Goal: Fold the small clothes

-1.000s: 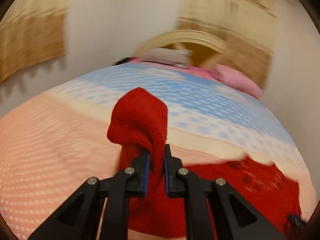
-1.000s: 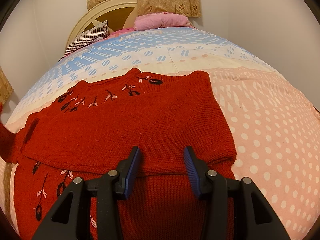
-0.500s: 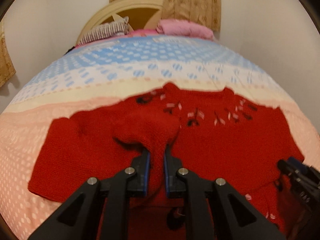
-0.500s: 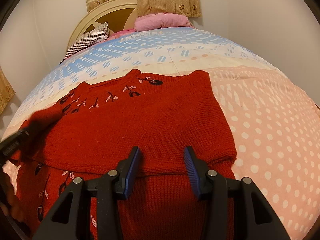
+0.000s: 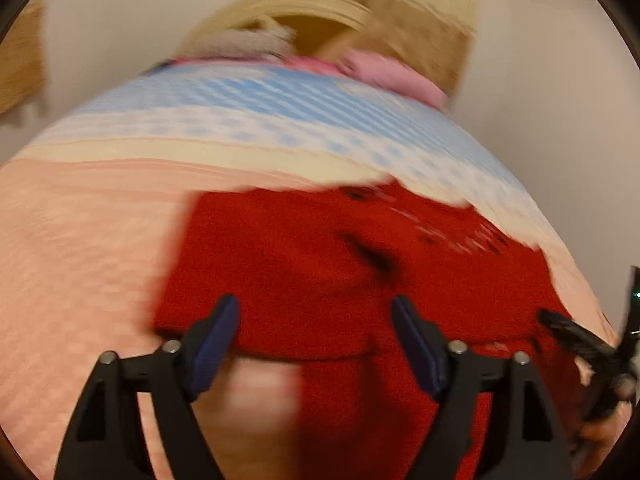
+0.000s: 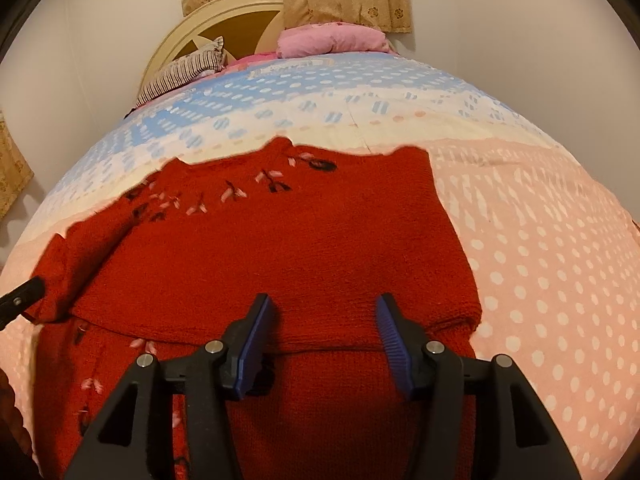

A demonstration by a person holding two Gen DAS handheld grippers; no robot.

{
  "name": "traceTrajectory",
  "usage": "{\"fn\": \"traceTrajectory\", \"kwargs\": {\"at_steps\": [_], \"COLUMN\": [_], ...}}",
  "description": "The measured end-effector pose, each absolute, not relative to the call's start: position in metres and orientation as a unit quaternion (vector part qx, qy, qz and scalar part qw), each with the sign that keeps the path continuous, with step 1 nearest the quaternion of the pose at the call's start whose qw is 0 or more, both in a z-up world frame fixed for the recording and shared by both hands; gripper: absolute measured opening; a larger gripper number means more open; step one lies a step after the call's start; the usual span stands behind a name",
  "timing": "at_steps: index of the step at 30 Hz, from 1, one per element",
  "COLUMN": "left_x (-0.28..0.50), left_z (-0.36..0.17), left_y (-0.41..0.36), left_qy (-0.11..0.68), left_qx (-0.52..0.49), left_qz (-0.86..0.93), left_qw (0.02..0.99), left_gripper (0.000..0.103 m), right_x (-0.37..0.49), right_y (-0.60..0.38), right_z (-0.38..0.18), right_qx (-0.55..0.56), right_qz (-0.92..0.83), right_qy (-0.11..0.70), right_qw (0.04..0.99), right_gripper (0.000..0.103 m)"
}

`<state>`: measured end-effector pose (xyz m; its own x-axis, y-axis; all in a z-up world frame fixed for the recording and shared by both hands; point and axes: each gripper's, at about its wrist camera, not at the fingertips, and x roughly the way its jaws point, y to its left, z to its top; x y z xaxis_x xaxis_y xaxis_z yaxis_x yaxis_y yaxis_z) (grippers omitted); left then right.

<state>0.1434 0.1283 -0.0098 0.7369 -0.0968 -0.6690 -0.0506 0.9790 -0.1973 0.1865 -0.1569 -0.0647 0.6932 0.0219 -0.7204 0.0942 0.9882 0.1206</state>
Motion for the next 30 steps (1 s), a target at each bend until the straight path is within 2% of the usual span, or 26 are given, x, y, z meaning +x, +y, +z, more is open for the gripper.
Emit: {"fn": "traceTrajectory", "kwargs": {"at_steps": [3, 7, 12, 14, 22, 23, 24, 25, 30], "left_x": [0.134, 0.137, 0.138, 0.136, 0.137, 0.137, 0.138, 0.138, 0.14], "left_z": [-0.017, -0.039, -0.053, -0.053, -0.053, -0.053, -0.054, -0.054, -0.054], "left_y": [0.169, 0.192, 0.201, 0.205, 0.209, 0.209, 0.208, 0.208, 0.206], "left_qy": [0.344, 0.359, 0.372, 0.37, 0.371, 0.371, 0.371, 0.371, 0.372], "left_qx": [-0.125, -0.154, -0.202, -0.208, -0.211, -0.211, -0.211, -0.211, -0.204], "left_qz": [0.052, 0.095, 0.07, 0.063, 0.058, 0.057, 0.057, 0.056, 0.059], "left_qw": [0.929, 0.916, 0.903, 0.903, 0.903, 0.902, 0.903, 0.903, 0.904], "left_gripper": [0.081, 0.081, 0.083, 0.087, 0.09, 0.091, 0.091, 0.092, 0.094], "right_x": [0.186, 0.204, 0.223, 0.229, 0.267, 0.269, 0.271, 0.273, 0.27], "right_y": [-0.144, -0.101, -0.024, 0.009, 0.075, 0.071, 0.068, 0.062, 0.027], "right_z": [-0.042, -0.029, -0.029, -0.029, -0.05, -0.052, -0.053, -0.051, -0.02], "right_qx": [0.151, 0.179, 0.119, 0.084, -0.079, -0.081, -0.076, -0.059, 0.042], "right_qz": [0.051, 0.112, 0.152, 0.17, 0.136, 0.133, 0.131, 0.135, 0.161], "right_qy": [0.37, 0.374, 0.383, 0.385, 0.394, 0.398, 0.403, 0.411, 0.377], "right_qw": [0.915, 0.903, 0.903, 0.903, 0.906, 0.904, 0.903, 0.9, 0.911], "right_gripper": [0.055, 0.055, 0.056, 0.056, 0.056, 0.045, 0.015, 0.008, 0.008]}}
